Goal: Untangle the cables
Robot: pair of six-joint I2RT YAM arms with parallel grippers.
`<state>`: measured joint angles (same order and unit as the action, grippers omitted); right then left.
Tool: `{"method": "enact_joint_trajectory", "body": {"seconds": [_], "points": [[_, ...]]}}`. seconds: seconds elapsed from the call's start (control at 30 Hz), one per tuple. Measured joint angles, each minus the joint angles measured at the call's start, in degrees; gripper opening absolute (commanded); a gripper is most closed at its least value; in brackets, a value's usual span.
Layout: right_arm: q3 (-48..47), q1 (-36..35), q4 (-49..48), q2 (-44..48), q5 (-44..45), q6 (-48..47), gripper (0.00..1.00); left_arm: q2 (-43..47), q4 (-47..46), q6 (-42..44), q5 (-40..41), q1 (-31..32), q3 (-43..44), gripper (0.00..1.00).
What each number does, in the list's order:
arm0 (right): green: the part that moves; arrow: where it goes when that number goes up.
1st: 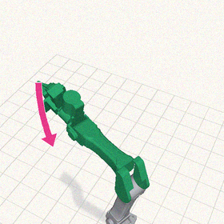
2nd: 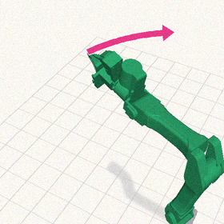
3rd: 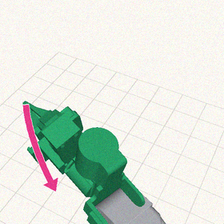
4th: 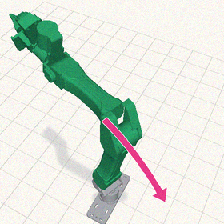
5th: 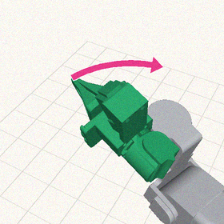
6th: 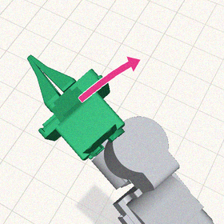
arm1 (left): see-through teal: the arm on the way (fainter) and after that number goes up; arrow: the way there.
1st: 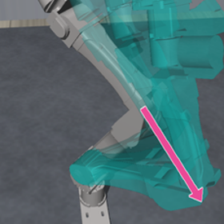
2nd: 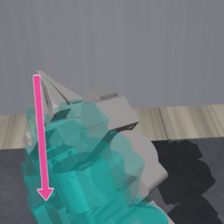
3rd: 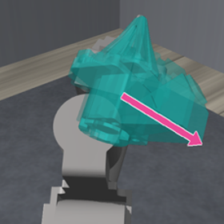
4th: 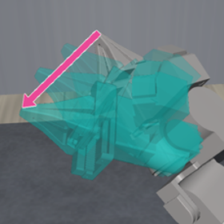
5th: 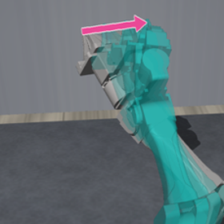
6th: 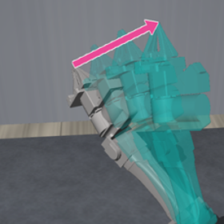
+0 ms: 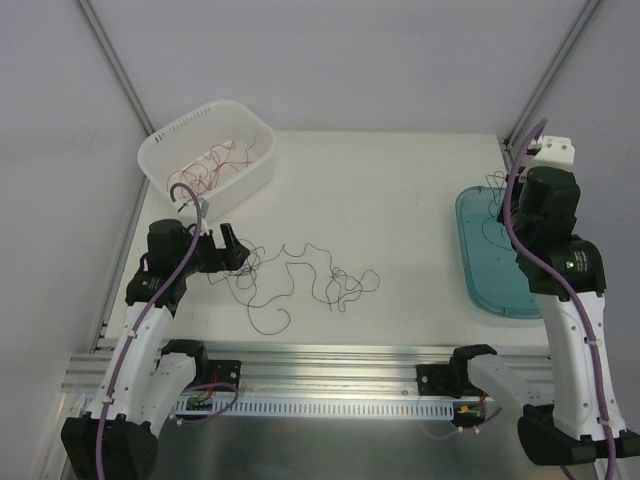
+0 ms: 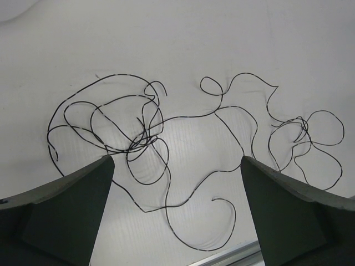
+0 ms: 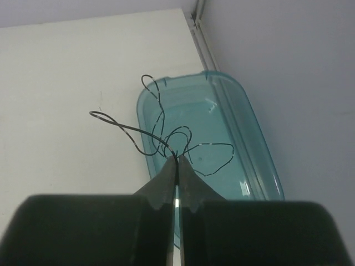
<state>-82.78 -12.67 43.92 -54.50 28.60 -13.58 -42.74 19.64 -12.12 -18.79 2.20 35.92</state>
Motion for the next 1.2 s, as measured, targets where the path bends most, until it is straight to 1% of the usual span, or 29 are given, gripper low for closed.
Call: {"method": "enact_joint_trajectory", "body": {"seconds": [0.13, 0.23, 0.27, 0.3, 0.37, 0.4, 0.43, 0.5, 0.57, 0.63, 0.77, 0.87, 0.93, 1.0, 1.2], "points": [[8.2, 9.2, -1.8, 0.2, -5.8, 2.2, 0.01, 0.0, 0.3, 0.2, 0.0, 0.4, -0.1, 0.99], [15.4, 15.5, -4.4, -1.9, -9.4, 4.7, 0.02, 0.0, 0.3, 0.2, 0.0, 0.5, -0.1, 0.99], [17.6, 17.3, -5.2, -3.1, -10.4, 5.8, 0.07, 0.0, 0.3, 0.2, 0.0, 0.5, -0.1, 0.99], [19.3, 18.8, -5.7, -4.5, -11.1, 7.0, 0.22, 0.0, 0.3, 0.2, -0.1, 0.5, -0.1, 0.99], [21.1, 20.9, -5.6, -8.0, -12.1, 9.9, 0.42, 0.0, 0.3, 0.2, -0.1, 0.6, -0.1, 0.99], [21.4, 21.4, -5.7, -9.6, -12.7, 11.1, 0.60, 0.0, 0.3, 0.2, -0.1, 0.9, -0.1, 0.99], [21.6, 21.5, -5.7, -10.4, -13.4, 12.3, 0.66, 0.0, 0.3, 0.2, -0.2, 0.9, -0.1, 0.99], [22.4, 20.6, -5.9, -10.6, -15.2, 13.5, 0.77, 0.0, 0.3, 0.2, -0.3, 1.2, -0.1, 0.99], [22.5, 17.6, -6.0, -9.3, -16.5, 13.9, 0.80, -0.1, 0.3, 0.2, -0.5, 1.2, -0.1, 0.99], [22.4, 13.0, -6.1, -7.4, -18.6, 14.0, 0.80, -0.4, 0.3, 0.2, -0.7, 1.2, -0.1, 0.99], [22.3, 1.4, -7.7, -3.8, -23.4, 14.7, 0.80, -1.7, 0.3, -0.1, -1.7, 1.2, -0.1, 0.99], [22.4, -6.4, -9.5, -3.9, -25.4, 16.4, 0.80, -2.6, 0.3, -0.5, -2.3, 1.5, -0.1, 0.99], [22.7, -12.4, -11.6, -5.9, -26.2, 18.3, 0.79, -3.0, 0.3, -0.7, -3.1, 2.0, -0.1, 0.99], [23.1, -16.8, -13.3, -8.7, -26.5, 20.0, 0.78, -3.6, 0.3, -0.9, -3.8, 2.4, -0.1, 0.99], [24.0, -28.7, -18.8, -21.4, -26.7, 26.1, 0.75, -6.8, 0.3, -1.6, -5.4, 3.1, -0.1, 0.99]]}}
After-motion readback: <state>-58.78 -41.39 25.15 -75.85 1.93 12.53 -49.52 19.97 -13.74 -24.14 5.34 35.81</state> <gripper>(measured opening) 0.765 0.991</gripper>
